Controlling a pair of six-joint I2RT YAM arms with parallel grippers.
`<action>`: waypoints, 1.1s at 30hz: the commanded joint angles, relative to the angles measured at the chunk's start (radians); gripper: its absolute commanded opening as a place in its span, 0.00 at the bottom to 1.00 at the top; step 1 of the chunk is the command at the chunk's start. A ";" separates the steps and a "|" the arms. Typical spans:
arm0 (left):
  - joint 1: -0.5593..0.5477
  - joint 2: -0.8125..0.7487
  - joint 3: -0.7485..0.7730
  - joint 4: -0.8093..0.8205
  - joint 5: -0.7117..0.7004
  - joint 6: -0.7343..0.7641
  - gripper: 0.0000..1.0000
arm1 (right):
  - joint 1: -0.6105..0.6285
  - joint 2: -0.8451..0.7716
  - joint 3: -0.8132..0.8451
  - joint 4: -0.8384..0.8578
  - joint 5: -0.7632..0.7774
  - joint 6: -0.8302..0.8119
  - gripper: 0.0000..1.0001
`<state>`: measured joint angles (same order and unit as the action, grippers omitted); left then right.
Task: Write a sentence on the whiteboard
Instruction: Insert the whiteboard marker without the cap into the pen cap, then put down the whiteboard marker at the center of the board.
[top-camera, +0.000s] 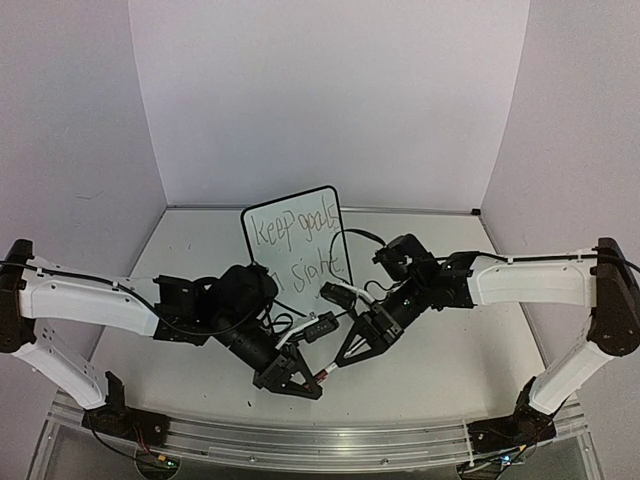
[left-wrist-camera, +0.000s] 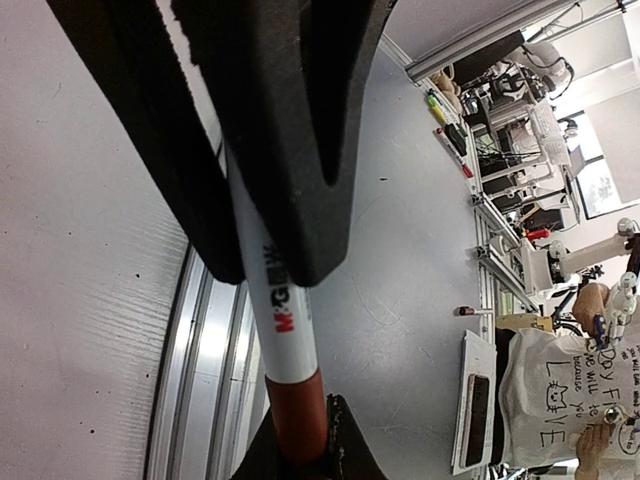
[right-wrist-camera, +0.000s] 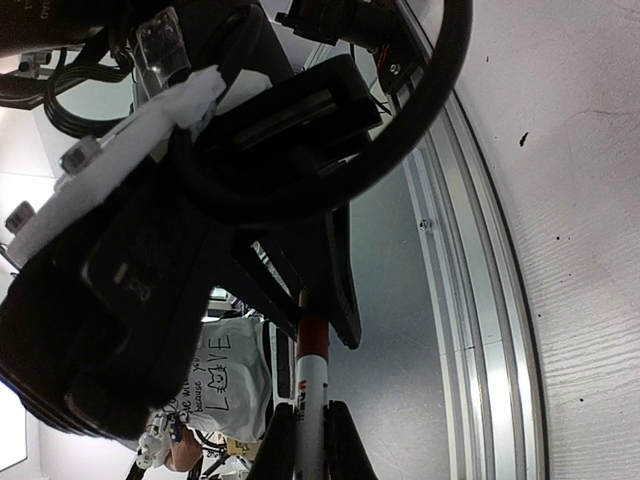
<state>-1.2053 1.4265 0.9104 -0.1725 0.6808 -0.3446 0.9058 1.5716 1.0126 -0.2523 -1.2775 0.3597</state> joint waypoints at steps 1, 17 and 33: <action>0.059 -0.062 0.090 0.201 -0.218 0.056 0.06 | 0.008 -0.030 -0.011 0.020 0.063 0.000 0.00; 0.185 -0.329 -0.172 -0.177 -0.669 -0.062 0.71 | -0.474 -0.142 -0.112 -0.134 0.611 0.020 0.00; 0.484 -0.361 -0.258 -0.227 -0.708 -0.147 0.75 | -0.651 0.059 -0.088 0.117 0.857 0.019 0.12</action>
<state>-0.7849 1.0937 0.6799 -0.3776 -0.0064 -0.4765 0.2807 1.5933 0.8840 -0.1841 -0.4998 0.4051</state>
